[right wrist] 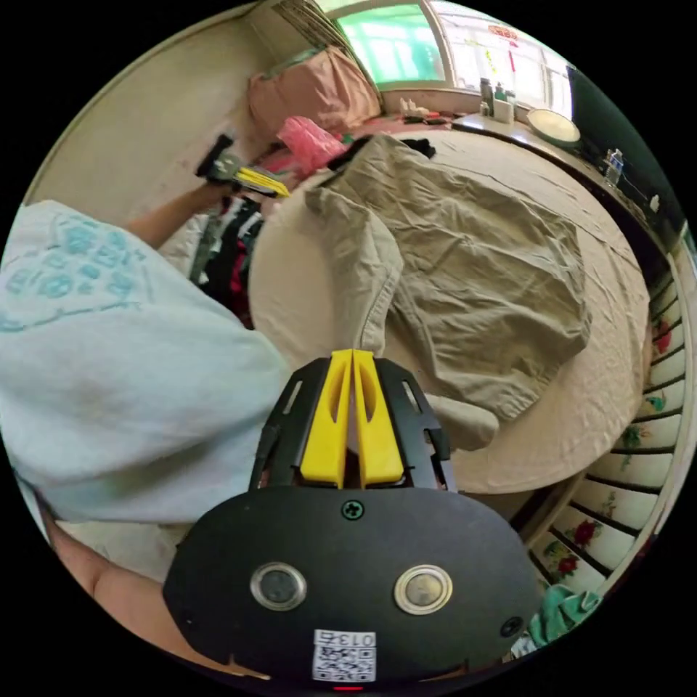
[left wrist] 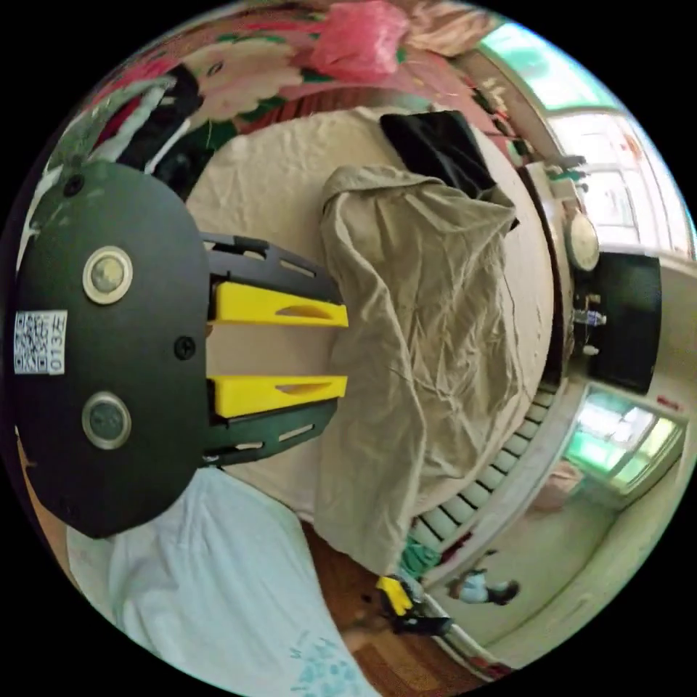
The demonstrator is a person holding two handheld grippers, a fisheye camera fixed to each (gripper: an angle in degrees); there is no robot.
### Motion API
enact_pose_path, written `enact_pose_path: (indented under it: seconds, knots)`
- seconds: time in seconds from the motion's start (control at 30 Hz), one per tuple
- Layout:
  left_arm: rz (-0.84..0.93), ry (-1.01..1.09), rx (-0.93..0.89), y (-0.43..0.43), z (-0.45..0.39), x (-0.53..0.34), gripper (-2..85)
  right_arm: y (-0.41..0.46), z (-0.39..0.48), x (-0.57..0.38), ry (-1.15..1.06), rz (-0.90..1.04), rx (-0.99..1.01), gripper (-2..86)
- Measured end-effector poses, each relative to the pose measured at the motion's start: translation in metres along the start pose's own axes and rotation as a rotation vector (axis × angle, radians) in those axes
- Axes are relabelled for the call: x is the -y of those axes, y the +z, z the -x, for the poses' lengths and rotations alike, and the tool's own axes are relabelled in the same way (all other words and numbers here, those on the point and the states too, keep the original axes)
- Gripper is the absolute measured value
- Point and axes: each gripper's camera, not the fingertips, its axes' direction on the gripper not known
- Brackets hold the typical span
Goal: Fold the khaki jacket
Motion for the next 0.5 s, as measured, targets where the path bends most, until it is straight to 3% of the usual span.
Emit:
enact_pose_path:
  seconds: [0.07, 0.23, 0.5]
  knots:
    - [-0.139, -0.280, -0.250, 0.019, 0.039, -0.021, 16.5, -0.015, 0.010, -0.007, 0.008, -0.048, 0.046, -0.2]
    - [-0.126, -0.569, -0.421, 0.079, 0.085, -0.036, 23.3, -0.034, 0.036, -0.024, -0.016, -0.027, 0.033, -0.2]
    - [-0.072, -0.688, -0.412, 0.071, 0.124, -0.050, 20.7, -0.081, 0.066, -0.057, 0.031, -0.144, -0.043, -0.3]
